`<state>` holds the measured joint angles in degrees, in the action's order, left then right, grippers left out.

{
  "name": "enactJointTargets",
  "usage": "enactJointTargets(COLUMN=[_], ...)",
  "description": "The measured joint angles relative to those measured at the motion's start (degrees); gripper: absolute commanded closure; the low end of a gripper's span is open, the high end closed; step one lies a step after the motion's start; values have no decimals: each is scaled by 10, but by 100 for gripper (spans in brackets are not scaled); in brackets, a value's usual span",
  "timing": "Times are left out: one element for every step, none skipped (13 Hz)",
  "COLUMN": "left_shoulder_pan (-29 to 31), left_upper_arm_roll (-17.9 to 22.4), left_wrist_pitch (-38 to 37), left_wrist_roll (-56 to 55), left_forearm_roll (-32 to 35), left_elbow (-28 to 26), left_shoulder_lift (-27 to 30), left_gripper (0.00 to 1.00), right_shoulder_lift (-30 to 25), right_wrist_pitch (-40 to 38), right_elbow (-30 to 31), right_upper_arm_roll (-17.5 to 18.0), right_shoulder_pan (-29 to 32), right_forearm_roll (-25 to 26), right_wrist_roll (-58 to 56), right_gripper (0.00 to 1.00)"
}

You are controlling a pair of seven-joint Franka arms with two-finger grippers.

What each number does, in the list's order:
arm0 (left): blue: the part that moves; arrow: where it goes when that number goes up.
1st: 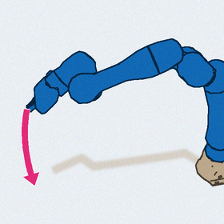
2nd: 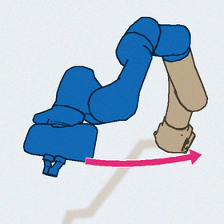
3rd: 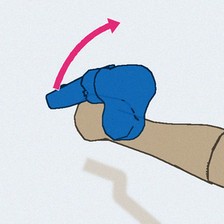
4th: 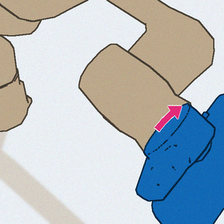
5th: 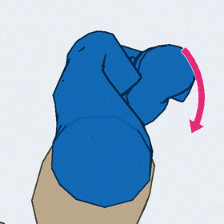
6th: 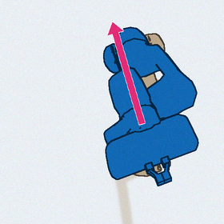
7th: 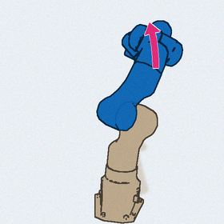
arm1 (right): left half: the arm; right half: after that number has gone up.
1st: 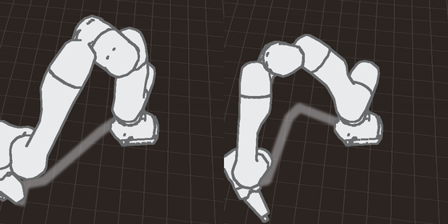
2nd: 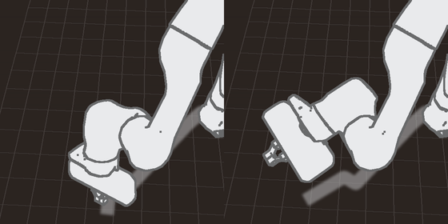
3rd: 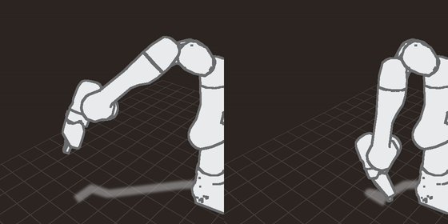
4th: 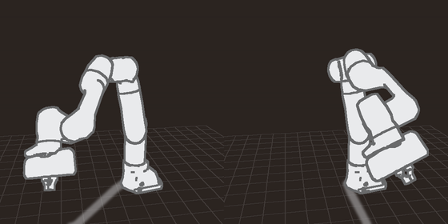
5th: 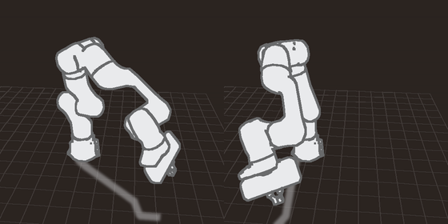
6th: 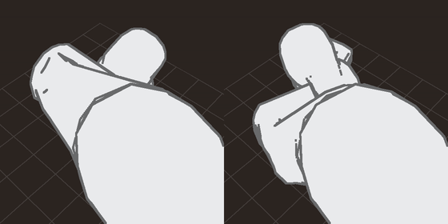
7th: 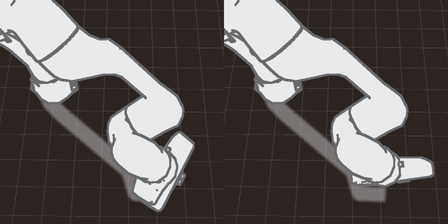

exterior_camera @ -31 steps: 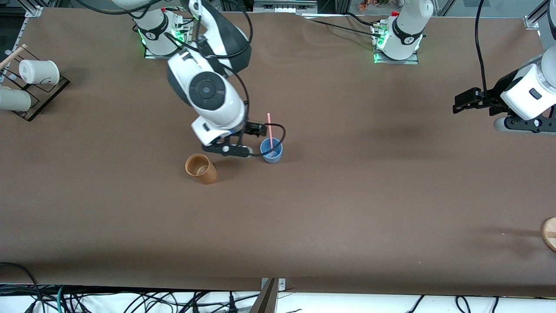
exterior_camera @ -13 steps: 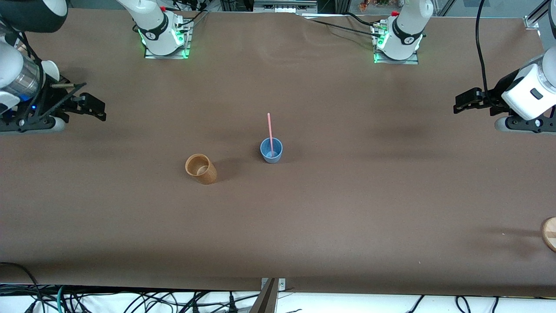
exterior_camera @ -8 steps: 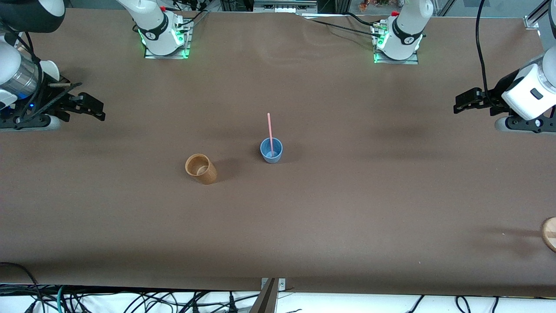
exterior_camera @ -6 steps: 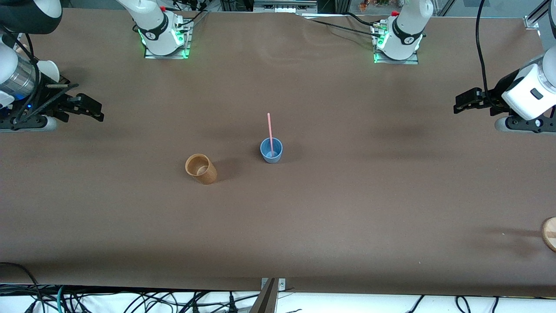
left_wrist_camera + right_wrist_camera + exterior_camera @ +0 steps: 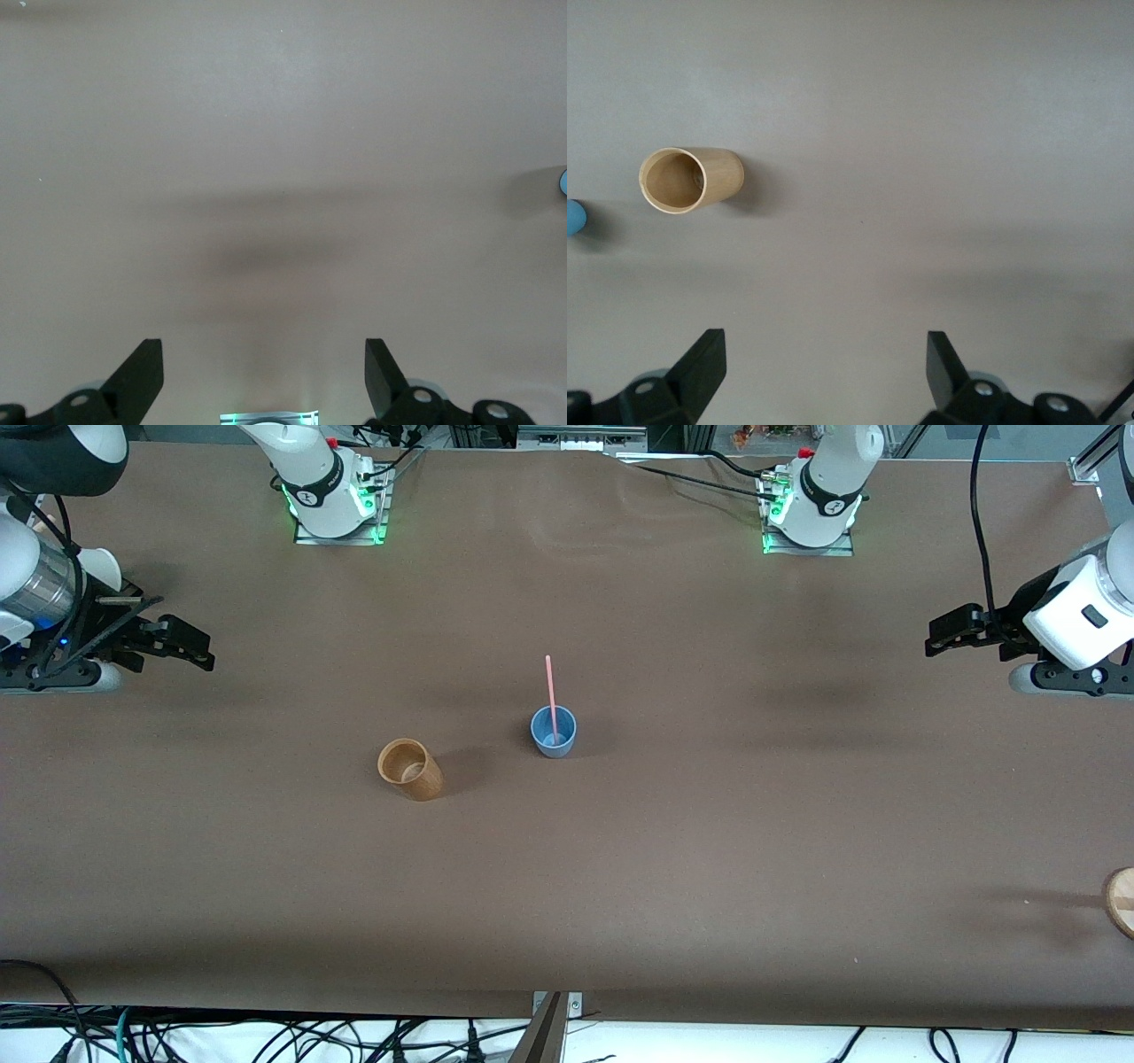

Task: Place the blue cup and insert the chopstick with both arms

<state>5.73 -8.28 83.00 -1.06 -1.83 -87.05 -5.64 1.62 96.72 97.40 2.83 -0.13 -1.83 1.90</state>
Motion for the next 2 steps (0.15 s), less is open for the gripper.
enactJointTargets(left_shoulder_pan=[0,0], left_upper_arm_roll=[0,0], left_wrist_pitch=[0,0], left_wrist_roll=[0,0], left_forearm_roll=[0,0], left_elbow=[0,0], left_shoulder_lift=[0,0], left_gripper=[0,0], right_shoulder_lift=[0,0], right_wrist_pitch=[-3,-3], right_elbow=[0,0], right_upper_arm_roll=[0,0], right_shoulder_pan=[0,0], right_forearm_roll=[0,0], right_wrist_roll=[0,0], right_gripper=[0,0])
